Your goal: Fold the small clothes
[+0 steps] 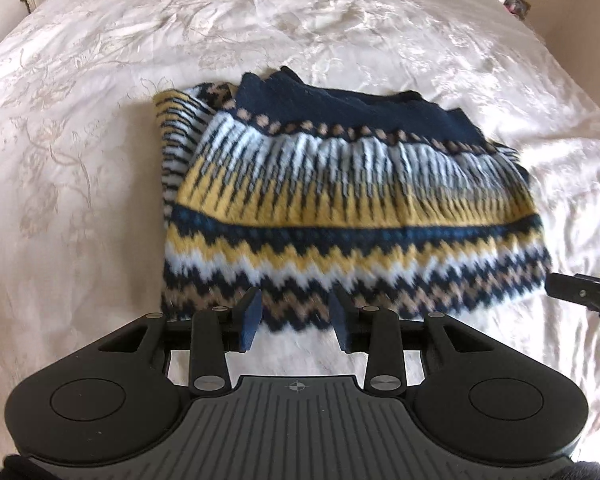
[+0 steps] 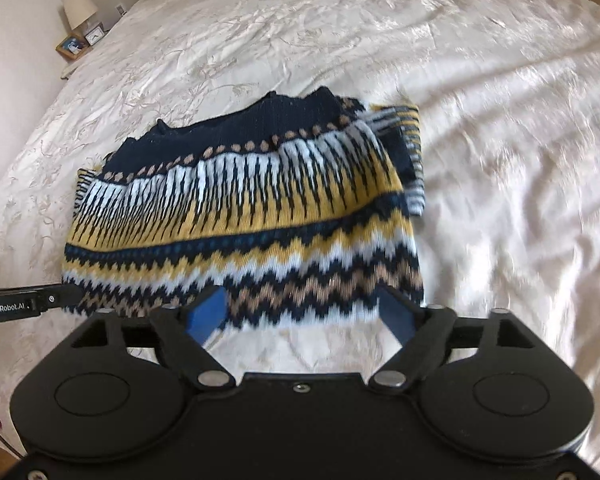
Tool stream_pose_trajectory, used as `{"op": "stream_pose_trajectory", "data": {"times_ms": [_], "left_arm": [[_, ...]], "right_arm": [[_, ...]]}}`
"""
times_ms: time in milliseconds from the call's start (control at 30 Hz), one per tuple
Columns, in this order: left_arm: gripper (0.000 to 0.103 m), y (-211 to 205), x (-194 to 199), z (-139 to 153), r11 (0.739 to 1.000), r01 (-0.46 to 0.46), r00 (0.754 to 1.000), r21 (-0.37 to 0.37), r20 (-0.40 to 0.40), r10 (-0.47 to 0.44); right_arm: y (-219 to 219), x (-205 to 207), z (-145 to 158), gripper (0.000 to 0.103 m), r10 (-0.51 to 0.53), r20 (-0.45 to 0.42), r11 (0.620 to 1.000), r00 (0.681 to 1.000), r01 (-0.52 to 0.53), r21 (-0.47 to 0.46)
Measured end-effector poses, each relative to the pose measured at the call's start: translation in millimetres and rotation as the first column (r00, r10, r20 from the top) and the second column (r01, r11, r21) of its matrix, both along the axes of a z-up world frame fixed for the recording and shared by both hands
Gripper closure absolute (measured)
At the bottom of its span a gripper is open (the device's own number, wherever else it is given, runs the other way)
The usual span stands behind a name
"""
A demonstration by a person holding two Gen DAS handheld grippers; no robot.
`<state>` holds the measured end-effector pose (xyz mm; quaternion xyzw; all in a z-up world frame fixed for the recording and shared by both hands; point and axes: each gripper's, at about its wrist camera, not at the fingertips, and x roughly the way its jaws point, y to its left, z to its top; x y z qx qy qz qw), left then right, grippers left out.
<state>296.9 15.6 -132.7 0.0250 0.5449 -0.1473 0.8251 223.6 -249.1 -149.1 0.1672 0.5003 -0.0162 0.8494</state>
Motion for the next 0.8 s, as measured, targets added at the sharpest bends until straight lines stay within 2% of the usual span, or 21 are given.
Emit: {"op": "stream_pose_trajectory", "data": {"times_ms": [133, 400, 533, 700, 800], "left_arm": [[0.067, -1.0, -12.3, -0.5, 1.000, -0.004, 1.000, -0.010, -0.021, 0.004], [0.066, -6.1, -18.9, 5.2, 0.998, -0.058, 0.998, 0.008, -0.024, 0.058], [0.066, -17.2, -11.2, 10.0, 0.997, -0.067, 0.998, 0.036, 0.011, 0.067], [0.066, -32.3, 7.0, 10.3, 0.996, -0.086, 0.996, 0.010, 0.017, 0.086], [0.064, -45.7, 17.8, 8.7, 0.997, -0.078, 0.996, 0.028, 0.042, 0.077]], "right_arm": [[1.9, -12.9, 0.3, 0.001, -0.011, -0.012, 0.999, 1.000, 0.011, 0.030], [0.3, -20.0, 2.6, 0.001, 0.006, -0.015, 0.998, 1.000, -0.005, 0.057], [-12.4, -11.0, 4.1, 0.001, 0.003, 0.005, 0.998, 1.000, -0.004, 0.061], [-39.2, 10.3, -0.4, 0.001, 0.009, 0.021, 0.996, 1.000, -0.011, 0.093], [-57.7, 26.0, -8.5, 0.001, 0.004, 0.018, 0.993, 1.000, -0.006, 0.117]]}}
